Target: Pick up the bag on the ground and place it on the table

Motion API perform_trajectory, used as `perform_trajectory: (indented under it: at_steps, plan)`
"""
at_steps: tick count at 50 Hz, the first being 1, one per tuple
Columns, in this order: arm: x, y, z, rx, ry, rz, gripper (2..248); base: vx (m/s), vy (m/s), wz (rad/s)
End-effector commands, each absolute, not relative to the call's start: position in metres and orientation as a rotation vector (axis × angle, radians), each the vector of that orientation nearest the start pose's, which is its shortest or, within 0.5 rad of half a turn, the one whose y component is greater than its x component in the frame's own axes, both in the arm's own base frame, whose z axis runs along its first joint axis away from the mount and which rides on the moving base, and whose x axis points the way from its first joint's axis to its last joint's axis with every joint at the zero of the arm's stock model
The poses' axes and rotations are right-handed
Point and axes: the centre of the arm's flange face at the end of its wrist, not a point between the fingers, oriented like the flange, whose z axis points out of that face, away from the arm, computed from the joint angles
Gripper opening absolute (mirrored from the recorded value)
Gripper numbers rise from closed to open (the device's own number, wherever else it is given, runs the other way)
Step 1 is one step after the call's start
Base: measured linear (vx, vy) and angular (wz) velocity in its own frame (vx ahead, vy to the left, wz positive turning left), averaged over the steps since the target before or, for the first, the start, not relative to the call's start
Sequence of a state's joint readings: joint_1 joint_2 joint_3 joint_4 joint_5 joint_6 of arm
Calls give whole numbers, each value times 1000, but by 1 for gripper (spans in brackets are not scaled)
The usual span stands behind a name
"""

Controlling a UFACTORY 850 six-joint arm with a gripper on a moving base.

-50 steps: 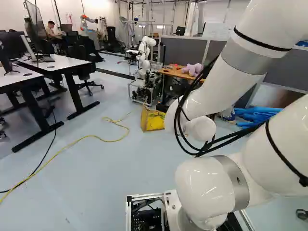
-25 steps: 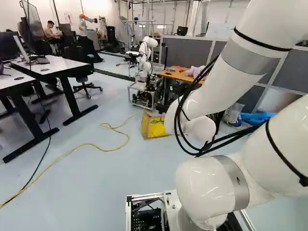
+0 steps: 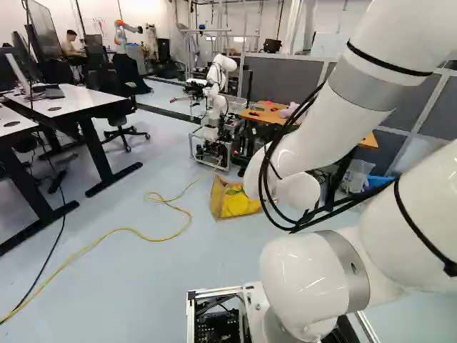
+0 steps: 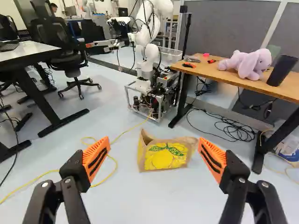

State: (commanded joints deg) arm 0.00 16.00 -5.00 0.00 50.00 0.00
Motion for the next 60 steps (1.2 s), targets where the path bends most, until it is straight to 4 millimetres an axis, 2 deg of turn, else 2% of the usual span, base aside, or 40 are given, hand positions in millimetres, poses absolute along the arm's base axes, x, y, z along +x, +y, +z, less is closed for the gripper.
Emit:
perform_trajectory:
  at_steps: [60]
  plan:
    - [270,0,366,-2558,0,-1824,247,225,5,-6]
